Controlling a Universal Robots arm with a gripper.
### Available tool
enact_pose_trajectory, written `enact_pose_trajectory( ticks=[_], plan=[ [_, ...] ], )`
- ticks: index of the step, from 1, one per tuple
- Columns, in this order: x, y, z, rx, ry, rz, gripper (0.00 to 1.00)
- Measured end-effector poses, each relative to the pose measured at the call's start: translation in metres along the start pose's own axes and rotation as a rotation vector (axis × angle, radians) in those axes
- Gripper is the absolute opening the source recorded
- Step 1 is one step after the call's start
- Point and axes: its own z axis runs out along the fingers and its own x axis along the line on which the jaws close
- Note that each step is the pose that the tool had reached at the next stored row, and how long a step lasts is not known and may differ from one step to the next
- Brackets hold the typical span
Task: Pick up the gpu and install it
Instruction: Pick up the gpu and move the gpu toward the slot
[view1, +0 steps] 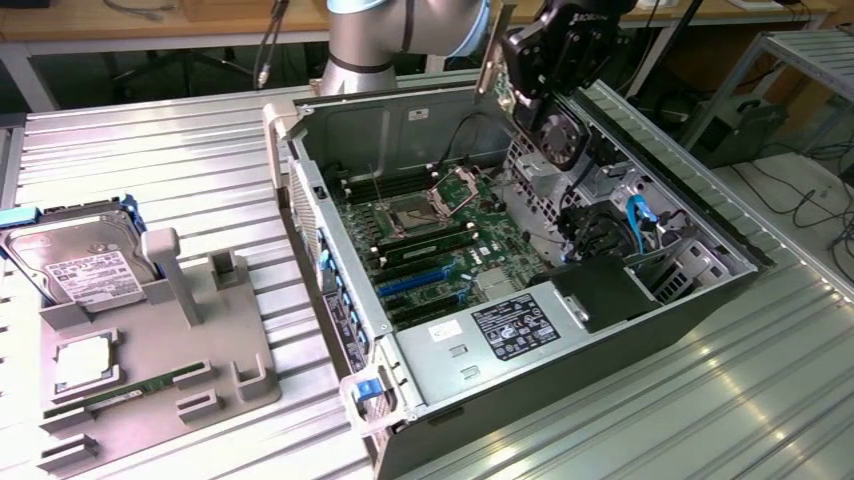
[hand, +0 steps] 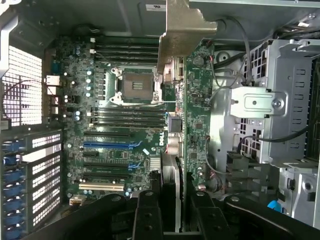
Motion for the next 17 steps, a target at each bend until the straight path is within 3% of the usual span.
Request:
enact_pose_trajectory(
  ticks=[17],
  plan=[
    [0.0005, 0.0001, 0.0004, 0.0000, 0.0000, 0.006, 0.27]
  ],
)
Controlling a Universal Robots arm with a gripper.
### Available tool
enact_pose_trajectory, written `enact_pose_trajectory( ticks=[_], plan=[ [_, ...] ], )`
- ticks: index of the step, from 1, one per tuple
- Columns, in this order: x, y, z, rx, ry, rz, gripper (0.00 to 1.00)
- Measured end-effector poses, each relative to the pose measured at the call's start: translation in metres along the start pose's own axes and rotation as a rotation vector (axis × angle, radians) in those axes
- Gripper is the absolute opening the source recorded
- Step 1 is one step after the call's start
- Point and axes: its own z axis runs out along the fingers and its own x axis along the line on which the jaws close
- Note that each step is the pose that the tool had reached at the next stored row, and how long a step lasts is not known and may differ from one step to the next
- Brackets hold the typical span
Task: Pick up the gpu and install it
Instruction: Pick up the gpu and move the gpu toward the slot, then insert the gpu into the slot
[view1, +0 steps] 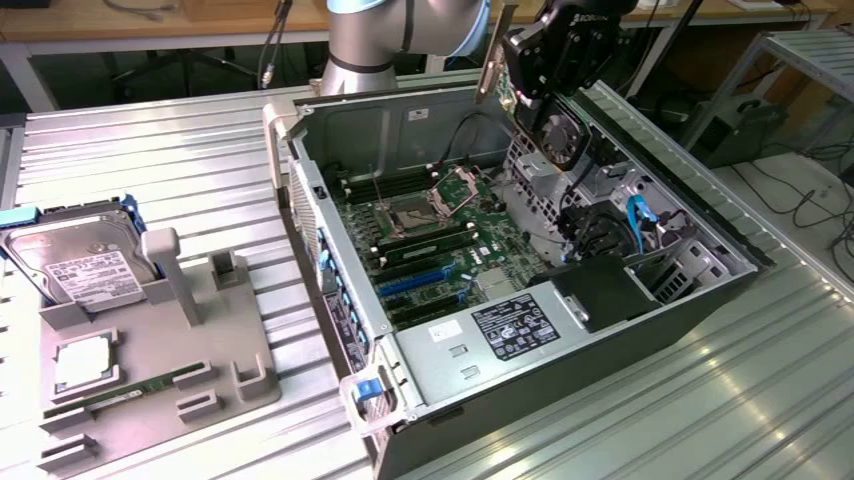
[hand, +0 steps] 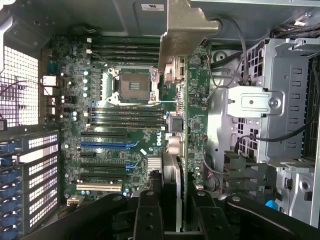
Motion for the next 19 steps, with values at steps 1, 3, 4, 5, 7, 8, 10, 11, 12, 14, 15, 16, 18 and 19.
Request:
enact_pose_trajectory(
  ticks=[1, 3, 4, 5, 7, 8, 10, 11, 12, 14, 15, 16, 18, 19],
  plan=[
    [0.0000, 0.0000, 0.0000, 0.0000, 0.0000, 0.000, 0.27],
    [0.0000, 0.0000, 0.0000, 0.0000, 0.0000, 0.000, 0.27],
    [0.0000, 0.0000, 0.0000, 0.0000, 0.0000, 0.000, 0.27],
    [0.0000, 0.0000, 0.0000, 0.0000, 0.0000, 0.000, 0.27],
    [0.0000, 0.0000, 0.0000, 0.0000, 0.0000, 0.000, 0.27],
    [0.0000, 0.0000, 0.0000, -0.0001, 0.0000, 0.000, 0.27],
    [0.0000, 0.0000, 0.0000, -0.0001, 0.0000, -0.002, 0.27],
    [0.0000, 0.0000, 0.0000, -0.0001, 0.0001, -0.006, 0.27],
    [0.0000, 0.0000, 0.0000, -0.0002, 0.0002, -0.017, 0.27],
    [0.0000, 0.0000, 0.0000, -0.0004, 0.0005, -0.041, 0.27],
    [0.0000, 0.0000, 0.0000, -0.0004, 0.0007, -0.053, 0.27],
    [0.0000, 0.0000, 0.0000, -0.0005, 0.0010, -0.070, 0.27],
    [0.0000, 0.0000, 0.0000, -0.0008, 0.0014, -0.100, 0.27],
    [0.0000, 0.0000, 0.0000, -0.0009, 0.0016, -0.113, 0.27]
  ],
)
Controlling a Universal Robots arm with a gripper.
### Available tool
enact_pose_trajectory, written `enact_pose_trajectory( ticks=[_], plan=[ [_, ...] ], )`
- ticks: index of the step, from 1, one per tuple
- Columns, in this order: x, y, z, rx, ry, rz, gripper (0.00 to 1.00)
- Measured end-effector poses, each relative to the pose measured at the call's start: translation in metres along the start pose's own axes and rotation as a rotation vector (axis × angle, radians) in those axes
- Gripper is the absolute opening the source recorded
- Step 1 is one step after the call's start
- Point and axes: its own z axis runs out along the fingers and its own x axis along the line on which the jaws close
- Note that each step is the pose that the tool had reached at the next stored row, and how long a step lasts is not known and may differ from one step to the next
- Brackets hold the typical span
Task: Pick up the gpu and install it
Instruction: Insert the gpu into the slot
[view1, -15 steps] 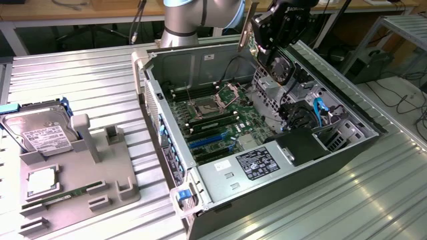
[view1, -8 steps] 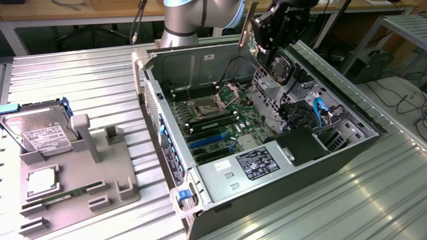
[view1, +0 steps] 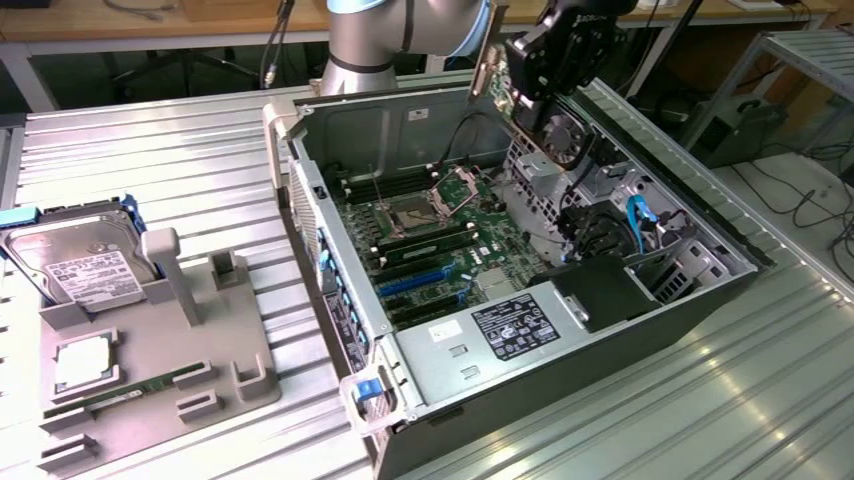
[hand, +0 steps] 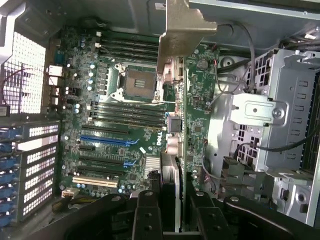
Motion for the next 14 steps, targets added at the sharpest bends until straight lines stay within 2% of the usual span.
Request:
enact_pose_trajectory(
  ticks=[7, 14],
  plan=[
    [0.0000, 0.0000, 0.0000, -0.0009, 0.0017, -0.119, 0.27],
    [0.0000, 0.0000, 0.0000, -0.0014, 0.0027, -0.189, 0.27]
  ],
)
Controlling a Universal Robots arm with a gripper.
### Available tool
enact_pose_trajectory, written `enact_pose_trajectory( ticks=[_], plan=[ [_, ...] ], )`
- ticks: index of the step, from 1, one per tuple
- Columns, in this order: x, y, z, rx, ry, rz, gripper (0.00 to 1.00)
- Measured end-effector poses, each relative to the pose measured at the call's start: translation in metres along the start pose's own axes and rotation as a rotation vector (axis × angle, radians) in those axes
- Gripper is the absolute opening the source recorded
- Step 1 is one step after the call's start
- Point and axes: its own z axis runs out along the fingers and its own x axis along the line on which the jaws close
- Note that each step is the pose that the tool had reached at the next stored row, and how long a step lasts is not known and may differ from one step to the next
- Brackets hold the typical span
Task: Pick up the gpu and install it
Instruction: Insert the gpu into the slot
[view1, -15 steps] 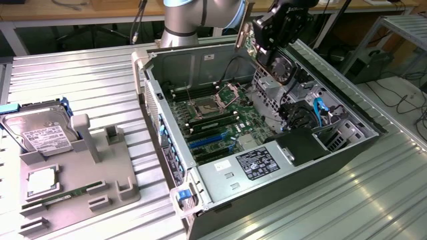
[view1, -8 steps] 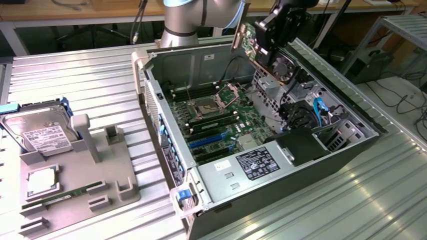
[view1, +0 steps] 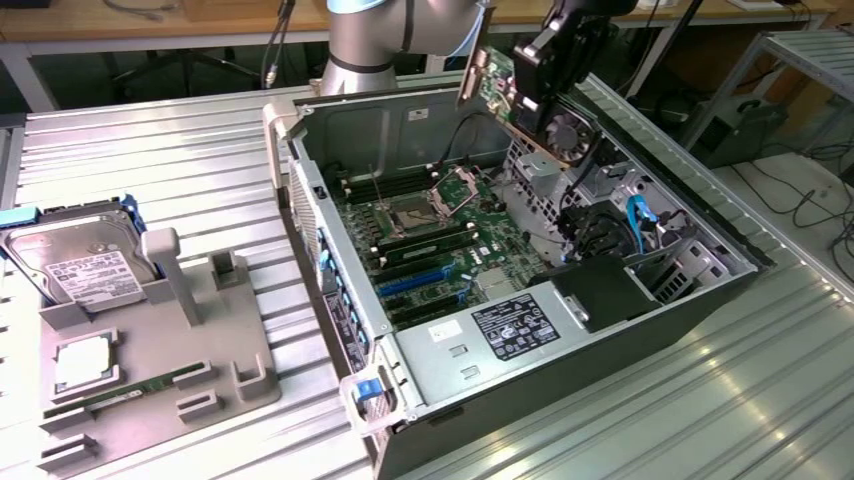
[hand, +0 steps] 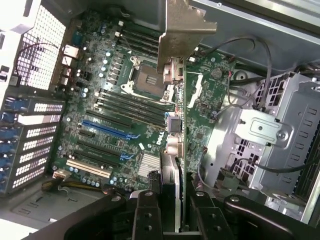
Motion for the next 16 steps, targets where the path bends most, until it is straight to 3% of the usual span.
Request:
enact_pose_trajectory(
  ticks=[16],
  plan=[
    [0.0000, 0.0000, 0.0000, -0.0007, 0.0014, -0.095, 0.27]
  ],
)
